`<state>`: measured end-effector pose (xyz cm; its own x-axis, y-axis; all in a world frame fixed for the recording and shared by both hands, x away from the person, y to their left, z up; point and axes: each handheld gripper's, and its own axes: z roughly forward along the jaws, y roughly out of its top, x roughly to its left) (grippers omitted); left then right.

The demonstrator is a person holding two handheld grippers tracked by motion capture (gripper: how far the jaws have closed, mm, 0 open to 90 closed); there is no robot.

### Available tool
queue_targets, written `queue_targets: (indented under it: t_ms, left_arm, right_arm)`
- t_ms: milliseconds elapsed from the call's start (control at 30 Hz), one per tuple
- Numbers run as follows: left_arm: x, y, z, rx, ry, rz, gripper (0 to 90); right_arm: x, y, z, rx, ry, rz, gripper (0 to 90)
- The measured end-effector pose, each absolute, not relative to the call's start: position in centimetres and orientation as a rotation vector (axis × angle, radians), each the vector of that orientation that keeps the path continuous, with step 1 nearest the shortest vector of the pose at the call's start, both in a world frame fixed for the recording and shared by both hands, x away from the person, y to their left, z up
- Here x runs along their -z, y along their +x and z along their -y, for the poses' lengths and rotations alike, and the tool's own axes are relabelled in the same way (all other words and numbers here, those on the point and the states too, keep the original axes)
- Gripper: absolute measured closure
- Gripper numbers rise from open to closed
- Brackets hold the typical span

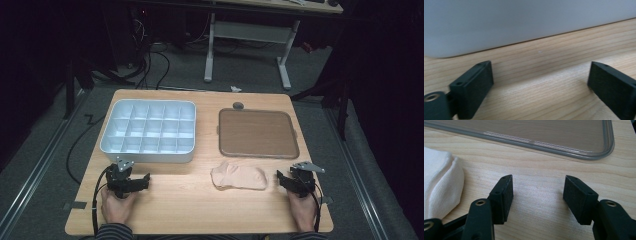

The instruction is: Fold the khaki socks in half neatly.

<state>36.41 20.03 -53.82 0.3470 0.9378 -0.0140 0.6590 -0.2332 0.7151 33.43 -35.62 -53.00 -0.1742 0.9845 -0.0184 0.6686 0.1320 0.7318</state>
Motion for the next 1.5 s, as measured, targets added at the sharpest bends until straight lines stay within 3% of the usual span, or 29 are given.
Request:
queue_targets:
  t_ms: [133, 1100, 1500]
  left_arm:
    - [53.78, 36.23, -19.89, -0.564, 1.99, -1.351, 14.1]
    - [53.6, 36.12, -19.34, -0.518, 2.041, -1.276, 15.4]
    - [53.39, 35.96, -19.33, -0.491, 2.031, -1.275, 21.2]
  right_arm:
    - [53.0, 33.43, 35.61, -0.813, 1.586, -1.907, 41.2]
    - [52.98, 33.39, 35.44, -0.811, 1.585, -1.915, 40.3]
    - [52.98, 33.33, 35.49, -0.827, 1.566, -1.935, 41.1]
